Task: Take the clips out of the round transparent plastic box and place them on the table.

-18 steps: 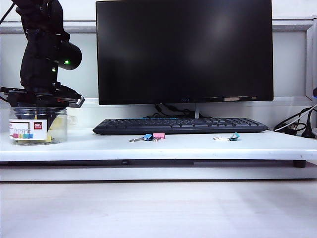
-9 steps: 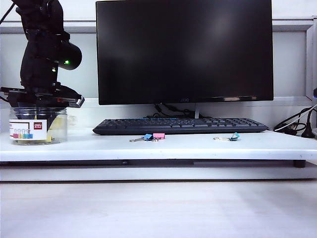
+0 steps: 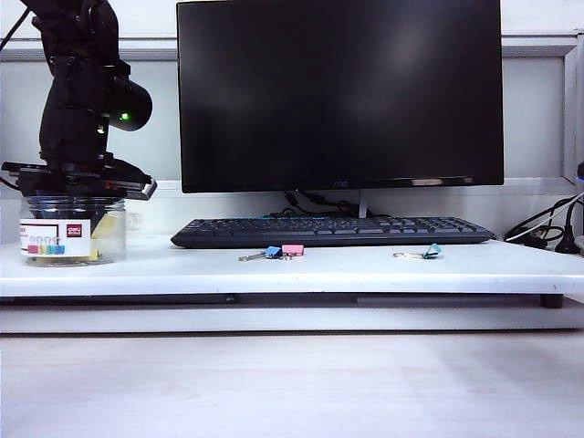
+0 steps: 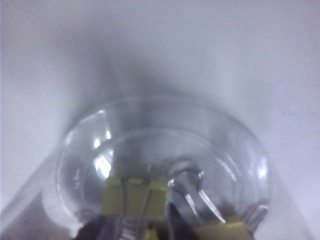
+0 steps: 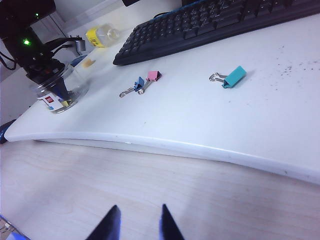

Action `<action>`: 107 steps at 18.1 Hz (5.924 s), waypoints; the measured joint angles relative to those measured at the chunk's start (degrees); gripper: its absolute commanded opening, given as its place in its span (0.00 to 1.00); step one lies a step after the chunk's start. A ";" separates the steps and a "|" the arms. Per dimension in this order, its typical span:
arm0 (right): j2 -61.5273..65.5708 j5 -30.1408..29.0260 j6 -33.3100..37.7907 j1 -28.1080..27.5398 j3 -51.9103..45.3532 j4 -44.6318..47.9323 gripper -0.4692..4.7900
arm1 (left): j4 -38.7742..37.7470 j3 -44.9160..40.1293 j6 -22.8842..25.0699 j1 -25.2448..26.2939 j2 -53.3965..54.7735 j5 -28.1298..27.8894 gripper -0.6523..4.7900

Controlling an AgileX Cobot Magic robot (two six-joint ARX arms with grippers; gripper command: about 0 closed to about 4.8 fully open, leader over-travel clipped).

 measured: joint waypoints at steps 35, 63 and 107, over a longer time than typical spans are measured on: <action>0.00 -0.09 0.00 0.00 0.00 0.00 0.29 | 1.27 0.11 6.27 -0.35 -3.82 0.98 0.42; 0.00 -0.07 0.00 0.00 0.00 0.00 0.29 | 1.40 -0.15 4.48 -0.33 -0.94 -0.35 0.42; 0.00 -0.96 0.02 0.00 0.00 0.00 0.29 | 15.23 -0.15 -1.09 -15.93 -14.32 10.10 0.29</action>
